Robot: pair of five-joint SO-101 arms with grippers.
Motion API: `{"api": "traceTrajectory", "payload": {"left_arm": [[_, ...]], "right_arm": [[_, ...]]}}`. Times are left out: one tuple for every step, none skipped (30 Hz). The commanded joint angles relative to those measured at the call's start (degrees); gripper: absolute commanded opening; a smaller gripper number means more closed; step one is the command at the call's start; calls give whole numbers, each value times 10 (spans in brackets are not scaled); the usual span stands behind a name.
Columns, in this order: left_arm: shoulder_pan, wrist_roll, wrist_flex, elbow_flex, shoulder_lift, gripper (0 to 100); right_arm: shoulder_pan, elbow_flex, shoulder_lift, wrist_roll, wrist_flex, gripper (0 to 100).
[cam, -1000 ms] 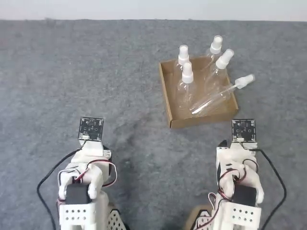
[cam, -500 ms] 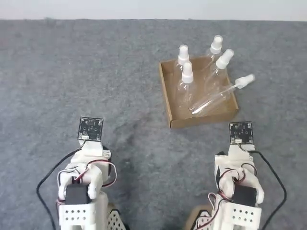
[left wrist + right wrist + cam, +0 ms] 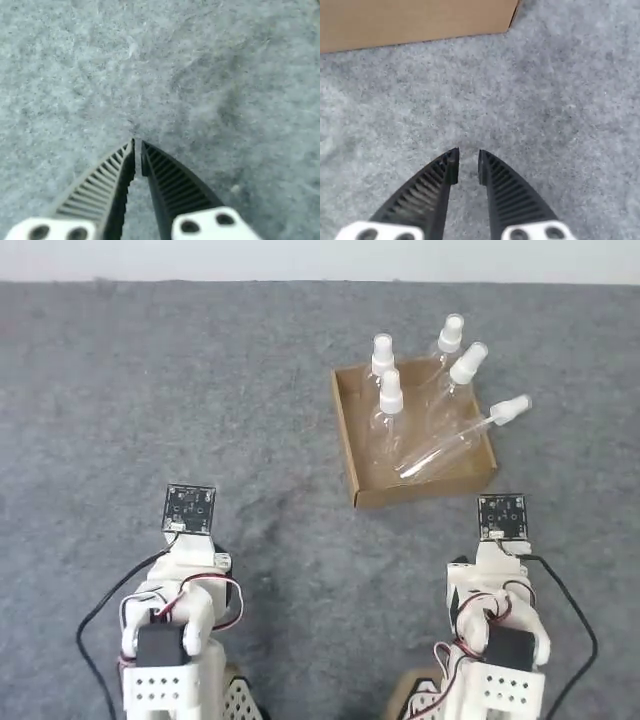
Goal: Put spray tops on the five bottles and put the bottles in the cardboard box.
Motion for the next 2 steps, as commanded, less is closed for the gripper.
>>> {"api": "traceTrajectory", "payload": {"left_arm": [[-3, -3, 3, -5, -11, 12], [-3, -3, 3, -5, -11, 12]], "right_arm": [[5, 10, -17, 6, 1, 25], [5, 10, -17, 6, 1, 25]]}}
